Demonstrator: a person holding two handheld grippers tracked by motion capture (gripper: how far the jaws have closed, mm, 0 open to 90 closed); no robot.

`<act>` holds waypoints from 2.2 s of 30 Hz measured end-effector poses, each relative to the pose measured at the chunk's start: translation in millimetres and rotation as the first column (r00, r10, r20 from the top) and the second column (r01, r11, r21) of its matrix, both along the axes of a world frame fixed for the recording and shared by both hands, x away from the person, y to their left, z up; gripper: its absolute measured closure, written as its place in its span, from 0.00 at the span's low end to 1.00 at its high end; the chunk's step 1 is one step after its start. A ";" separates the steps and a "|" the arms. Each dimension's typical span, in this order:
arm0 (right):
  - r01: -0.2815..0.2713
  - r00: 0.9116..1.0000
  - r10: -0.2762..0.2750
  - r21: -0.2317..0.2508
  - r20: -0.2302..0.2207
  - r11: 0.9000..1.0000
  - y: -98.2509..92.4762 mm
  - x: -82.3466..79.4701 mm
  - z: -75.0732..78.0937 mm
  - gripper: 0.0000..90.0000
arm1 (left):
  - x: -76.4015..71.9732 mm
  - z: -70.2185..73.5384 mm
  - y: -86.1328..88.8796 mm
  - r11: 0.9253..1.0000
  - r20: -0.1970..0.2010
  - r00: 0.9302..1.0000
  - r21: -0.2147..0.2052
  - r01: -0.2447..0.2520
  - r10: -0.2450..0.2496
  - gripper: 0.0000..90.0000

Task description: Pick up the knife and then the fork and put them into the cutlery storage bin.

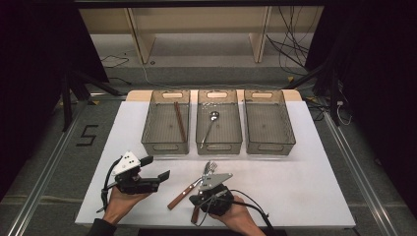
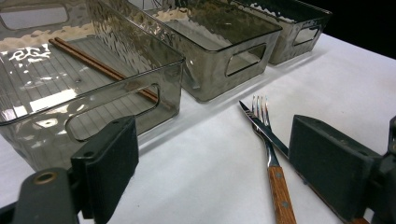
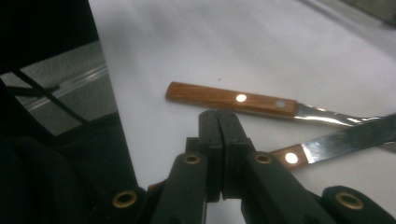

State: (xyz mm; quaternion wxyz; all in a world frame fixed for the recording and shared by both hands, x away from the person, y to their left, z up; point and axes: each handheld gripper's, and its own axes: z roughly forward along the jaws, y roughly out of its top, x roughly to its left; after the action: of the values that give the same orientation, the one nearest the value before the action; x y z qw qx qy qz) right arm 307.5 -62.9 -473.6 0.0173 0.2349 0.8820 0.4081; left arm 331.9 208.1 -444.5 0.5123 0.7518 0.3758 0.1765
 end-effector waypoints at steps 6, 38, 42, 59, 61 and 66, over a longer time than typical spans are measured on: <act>-0.042 0.999 0.041 -0.048 -0.026 0.998 11.8 -3.9 -8.7 1.00 | -0.5 -0.3 2.6 1.000 0.002 1.000 0.002 -0.004 0.004 0.18; 0.027 0.999 -0.038 -0.259 -0.038 0.966 -47.8 2.4 0.3 1.00 | -0.8 -0.8 1.6 1.000 0.001 1.000 0.012 0.003 -0.003 0.18; 0.057 0.998 -0.065 -0.275 -0.019 0.960 -56.9 6.3 2.5 1.00 | -0.8 -0.9 1.4 1.000 0.001 1.000 0.014 0.002 -0.002 0.18; 0.195 0.977 -0.210 -0.294 -0.022 0.936 -70.0 21.2 25.5 0.56 | -0.8 -1.0 1.3 1.000 -0.003 1.000 0.017 -0.001 0.001 0.18; 0.202 0.973 -0.228 -0.329 -0.041 0.923 -68.5 23.3 25.9 0.49 | -0.8 -0.9 1.3 1.000 -0.003 1.000 0.017 -0.001 0.001 0.18; 0.196 0.968 -0.239 -0.383 -0.070 0.903 -61.5 27.0 20.0 0.43 | -0.9 -0.8 1.3 1.000 -0.002 1.000 0.017 -0.001 0.001 0.18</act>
State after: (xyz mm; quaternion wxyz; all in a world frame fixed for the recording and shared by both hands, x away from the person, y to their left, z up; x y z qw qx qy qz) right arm 334.6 -124.4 -453.6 0.0563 0.3474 0.9111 0.2143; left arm 331.0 209.4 -445.3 0.5053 0.7561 0.3753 0.1792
